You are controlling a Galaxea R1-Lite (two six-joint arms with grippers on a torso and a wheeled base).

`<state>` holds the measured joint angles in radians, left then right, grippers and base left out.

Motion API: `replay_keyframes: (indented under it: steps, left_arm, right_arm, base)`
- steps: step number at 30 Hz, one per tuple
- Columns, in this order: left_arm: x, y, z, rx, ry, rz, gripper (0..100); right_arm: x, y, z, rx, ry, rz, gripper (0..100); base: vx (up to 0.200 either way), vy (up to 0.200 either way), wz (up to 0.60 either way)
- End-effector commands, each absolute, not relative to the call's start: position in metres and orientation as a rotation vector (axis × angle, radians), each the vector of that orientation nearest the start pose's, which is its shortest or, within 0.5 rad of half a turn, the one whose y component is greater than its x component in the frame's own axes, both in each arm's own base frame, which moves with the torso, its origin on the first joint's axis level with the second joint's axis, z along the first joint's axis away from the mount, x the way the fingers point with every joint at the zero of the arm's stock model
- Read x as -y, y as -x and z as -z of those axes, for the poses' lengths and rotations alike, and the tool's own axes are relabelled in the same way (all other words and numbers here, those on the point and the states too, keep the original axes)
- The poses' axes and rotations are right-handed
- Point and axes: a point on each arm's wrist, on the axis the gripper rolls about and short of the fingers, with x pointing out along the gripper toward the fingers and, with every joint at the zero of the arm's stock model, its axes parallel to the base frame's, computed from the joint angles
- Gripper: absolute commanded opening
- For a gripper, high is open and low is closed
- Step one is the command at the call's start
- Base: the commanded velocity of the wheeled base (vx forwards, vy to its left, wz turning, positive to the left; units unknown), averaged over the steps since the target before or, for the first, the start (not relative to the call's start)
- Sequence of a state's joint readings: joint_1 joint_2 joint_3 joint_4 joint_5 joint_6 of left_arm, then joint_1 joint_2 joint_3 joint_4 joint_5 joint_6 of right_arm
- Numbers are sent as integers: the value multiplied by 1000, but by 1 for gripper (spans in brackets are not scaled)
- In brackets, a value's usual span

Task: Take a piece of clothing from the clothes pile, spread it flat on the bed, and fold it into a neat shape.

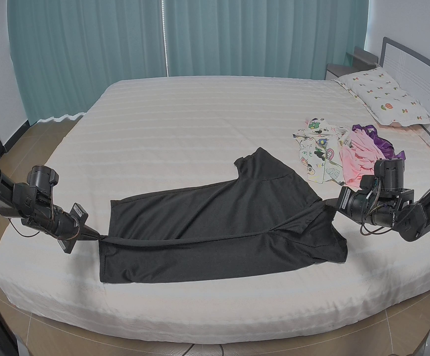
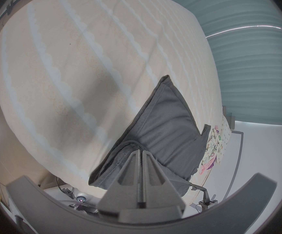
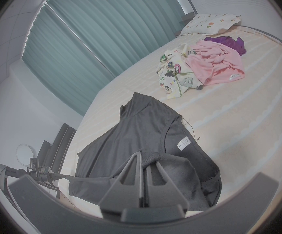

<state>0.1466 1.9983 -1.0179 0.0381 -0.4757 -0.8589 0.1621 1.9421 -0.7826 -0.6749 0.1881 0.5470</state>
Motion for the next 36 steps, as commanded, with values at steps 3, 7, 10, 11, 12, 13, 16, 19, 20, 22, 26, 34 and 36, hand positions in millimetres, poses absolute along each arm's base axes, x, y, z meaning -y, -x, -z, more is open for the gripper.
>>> replay_keyframes:
  steps: [3, 7, 10, 11, 12, 13, 16, 19, 20, 22, 26, 34, 36]
  left_arm:
    - [-38, -349, -66, -1101, 1106, -162, 0]
    - [-38, -352, -65, -1103, 1114, -165, 0]
    - [-38, -352, -64, -1106, 1115, -167, 100]
    - [-38, -352, -64, -1106, 1115, -167, 100]
    - [-38, -353, -63, -1106, 1115, -167, 100]
    - [-38, -353, -64, -1104, 1116, -169, 100]
    - [-39, -352, -64, -1103, 1117, -170, 100]
    - [-39, -350, -66, -1104, 1120, -175, 100]
    - [-40, -348, -67, -1105, 1124, -176, 100]
    - [-39, -342, -74, -1096, 1125, -168, 100]
    - [-36, -321, -85, -1089, 1122, -152, 100]
    - [-31, -288, -89, -1120, 1136, -150, 100]
    - [-29, -282, -86, -1141, 1150, -134, 100]
  right_arm:
    - [-61, -337, -83, -619, -536, -189, 0]
    - [-62, -337, -82, -626, -551, -188, 0]
    - [-63, -337, -82, -625, -568, -184, 0]
    - [-63, -337, -82, -625, -568, -184, 0]
    - [-63, -337, -84, -620, -576, -184, 0]
    - [-63, -337, -84, -618, -578, -185, 0]
    - [-63, -336, -88, -598, -592, -190, 0]
    - [-62, -332, -91, -595, -596, -188, 0]
    - [-62, -330, -91, -597, -595, -189, 0]
    - [-64, -321, -93, -605, -593, -197, 0]
    - [-65, -304, -108, -589, -604, -212, 0]
    - [-59, -272, -117, -707, -641, -163, 0]
    - [-57, -265, -114, -753, -655, -137, 0]
  base:
    - [0, 0, 0]
    - [0, 0, 0]
    - [0, 0, 0]
    - [0, 0, 0]
    - [0, 0, 0]
    - [0, 0, 0]
    - [0, 0, 0]
    - [0, 0, 0]
    - [0, 0, 0]
    - [0, 0, 0]
    - [0, 0, 0]
    - [0, 0, 0]
    - [0, 0, 0]
